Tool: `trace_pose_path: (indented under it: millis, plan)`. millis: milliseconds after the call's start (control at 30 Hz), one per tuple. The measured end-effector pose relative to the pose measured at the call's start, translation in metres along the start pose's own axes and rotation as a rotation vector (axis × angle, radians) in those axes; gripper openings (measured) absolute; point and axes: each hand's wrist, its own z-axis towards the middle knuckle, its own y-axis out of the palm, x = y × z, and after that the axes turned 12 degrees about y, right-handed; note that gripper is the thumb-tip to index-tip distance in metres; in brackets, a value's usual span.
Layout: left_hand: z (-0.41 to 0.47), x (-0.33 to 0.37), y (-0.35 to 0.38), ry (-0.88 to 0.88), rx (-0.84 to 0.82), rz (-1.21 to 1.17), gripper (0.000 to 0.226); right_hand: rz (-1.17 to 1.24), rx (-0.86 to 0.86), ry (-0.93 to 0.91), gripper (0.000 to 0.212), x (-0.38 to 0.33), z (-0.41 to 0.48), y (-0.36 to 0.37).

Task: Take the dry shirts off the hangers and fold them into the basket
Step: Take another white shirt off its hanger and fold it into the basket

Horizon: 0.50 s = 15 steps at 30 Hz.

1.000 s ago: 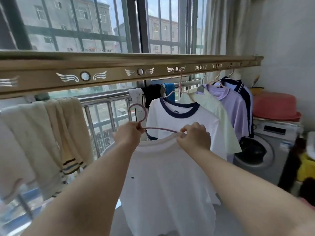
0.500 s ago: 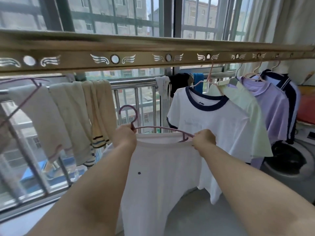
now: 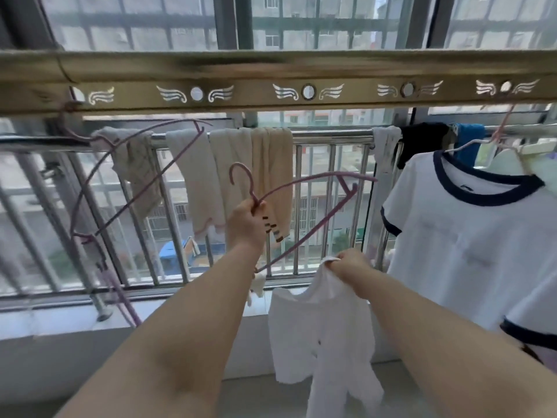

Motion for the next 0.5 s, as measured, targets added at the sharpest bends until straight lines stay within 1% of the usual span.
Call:
trace_pose_path:
  millis: [67,167,267,367,500]
  plan:
    - [0.0,-0.006,-0.018,-0.009,0.028,0.101,0.022,-0.05,-0.015,-0.005,0.022,-0.004,-0.002,0.012]
    - [0.004,-0.024,-0.045,-0.078,0.081,0.228,0.022,-0.081,-0.015,-0.012,0.023,-0.014,-0.003,0.023]
    - [0.009,-0.042,-0.067,-0.13,0.168,0.22,0.021,-0.118,-0.015,-0.011,0.02,-0.028,-0.006,0.031]
    - [0.016,-0.045,-0.085,-0.142,0.246,0.282,0.022,-0.133,-0.034,-0.017,0.02,-0.037,-0.007,0.04]
    - [0.033,-0.065,-0.107,-0.209,0.352,0.307,0.024,-0.134,-0.109,-0.065,0.021,-0.045,-0.008,0.055]
